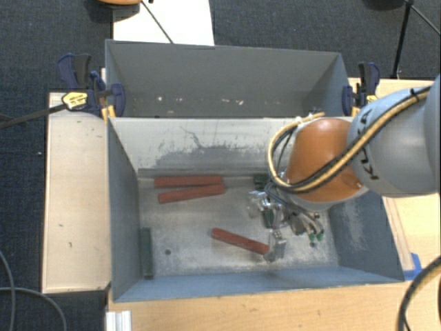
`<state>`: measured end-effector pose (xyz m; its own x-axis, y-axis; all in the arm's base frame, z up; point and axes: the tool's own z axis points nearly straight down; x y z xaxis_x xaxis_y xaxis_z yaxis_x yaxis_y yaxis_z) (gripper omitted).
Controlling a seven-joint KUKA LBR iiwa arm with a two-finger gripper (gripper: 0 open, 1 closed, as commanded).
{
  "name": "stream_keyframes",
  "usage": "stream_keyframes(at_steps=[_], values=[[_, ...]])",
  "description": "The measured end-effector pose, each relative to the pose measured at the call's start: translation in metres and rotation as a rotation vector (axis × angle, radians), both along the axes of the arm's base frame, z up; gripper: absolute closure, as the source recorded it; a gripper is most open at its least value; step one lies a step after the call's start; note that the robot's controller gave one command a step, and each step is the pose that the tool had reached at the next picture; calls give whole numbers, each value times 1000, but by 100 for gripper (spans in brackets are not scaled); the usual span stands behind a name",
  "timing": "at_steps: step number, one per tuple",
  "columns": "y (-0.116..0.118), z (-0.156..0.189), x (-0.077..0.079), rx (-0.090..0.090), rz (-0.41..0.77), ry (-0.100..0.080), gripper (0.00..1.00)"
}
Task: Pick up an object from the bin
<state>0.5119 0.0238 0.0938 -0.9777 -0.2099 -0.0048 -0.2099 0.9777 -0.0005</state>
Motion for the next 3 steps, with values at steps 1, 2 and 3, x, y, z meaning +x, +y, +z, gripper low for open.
stream_keyframes(at_steps=[1,2,3], values=[[43,-24,-35,1,-148,5,100],[43,-24,-35,1,-148,5,100],[52,14,-7,-1,-134,10,100]])
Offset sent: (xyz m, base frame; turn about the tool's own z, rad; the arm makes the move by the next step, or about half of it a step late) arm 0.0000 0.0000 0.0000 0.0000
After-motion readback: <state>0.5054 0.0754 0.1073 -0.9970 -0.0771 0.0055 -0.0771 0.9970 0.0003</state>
